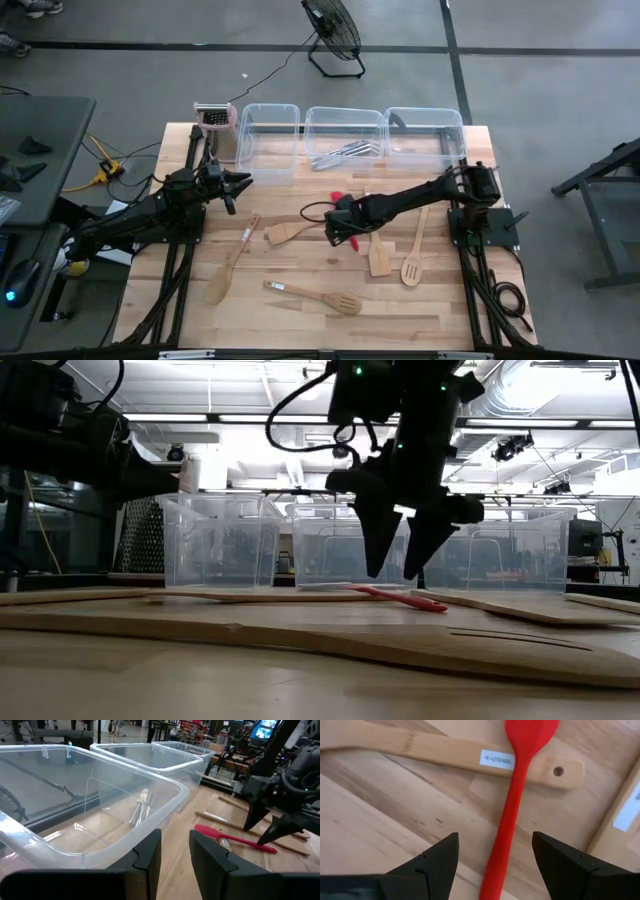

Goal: Pick & Place Kitchen Items
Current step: Put the red spatula into the right transparent container

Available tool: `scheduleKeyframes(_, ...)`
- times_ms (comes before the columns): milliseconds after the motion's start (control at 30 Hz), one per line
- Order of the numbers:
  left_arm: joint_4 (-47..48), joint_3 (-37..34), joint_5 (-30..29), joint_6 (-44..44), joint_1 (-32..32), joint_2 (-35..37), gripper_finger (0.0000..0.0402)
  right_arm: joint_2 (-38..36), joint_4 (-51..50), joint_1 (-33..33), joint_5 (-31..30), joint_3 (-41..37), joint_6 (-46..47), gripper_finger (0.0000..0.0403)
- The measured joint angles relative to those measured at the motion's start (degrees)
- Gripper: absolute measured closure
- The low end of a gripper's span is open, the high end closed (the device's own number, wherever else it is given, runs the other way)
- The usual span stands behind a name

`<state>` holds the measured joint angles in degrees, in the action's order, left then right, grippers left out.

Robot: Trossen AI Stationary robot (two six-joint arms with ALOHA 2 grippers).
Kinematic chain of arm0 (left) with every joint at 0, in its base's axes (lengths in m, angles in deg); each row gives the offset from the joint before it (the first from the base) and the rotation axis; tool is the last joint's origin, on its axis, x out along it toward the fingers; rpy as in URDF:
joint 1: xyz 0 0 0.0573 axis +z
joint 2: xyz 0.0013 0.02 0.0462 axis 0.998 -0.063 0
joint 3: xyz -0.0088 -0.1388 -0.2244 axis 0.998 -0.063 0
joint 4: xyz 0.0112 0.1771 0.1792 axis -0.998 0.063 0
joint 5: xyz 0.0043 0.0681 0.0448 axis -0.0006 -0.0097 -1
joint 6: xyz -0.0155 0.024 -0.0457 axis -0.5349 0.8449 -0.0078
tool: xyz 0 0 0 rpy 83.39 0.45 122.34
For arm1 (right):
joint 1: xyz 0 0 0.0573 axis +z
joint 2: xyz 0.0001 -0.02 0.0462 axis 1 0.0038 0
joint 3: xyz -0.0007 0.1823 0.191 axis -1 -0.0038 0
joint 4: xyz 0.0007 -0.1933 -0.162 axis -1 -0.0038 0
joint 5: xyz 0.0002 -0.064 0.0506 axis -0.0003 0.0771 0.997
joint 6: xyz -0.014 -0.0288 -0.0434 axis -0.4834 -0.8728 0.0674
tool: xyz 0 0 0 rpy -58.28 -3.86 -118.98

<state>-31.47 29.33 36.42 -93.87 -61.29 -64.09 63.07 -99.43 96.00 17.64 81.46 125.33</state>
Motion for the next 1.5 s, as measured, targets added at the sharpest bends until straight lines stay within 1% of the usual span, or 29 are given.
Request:
scheduleKeyframes(567,-0.01,0.0,-0.03,0.01,-0.01,0.0,0.03,3.16,1.99,-1.02,-0.57,0.04,-1.97,0.0158)
scheduleKeyframes(700,-0.01,0.0,-0.06,0.02,0.0,0.02,0.03,4.18,2.66,-1.55,-0.52,0.02,-2.28,0.0167)
scheduleKeyframes(900,-0.02,0.0,-0.2,0.01,-0.01,0.0,0.03,5.08,4.06,-1.84,0.5,0.02,-2.19,0.0204)
scheduleKeyframes(1500,-0.01,0.0,-0.13,0.01,0.0,0.01,0.03,5.36,4.76,-2.27,1.14,0.13,-1.5,0.0348)
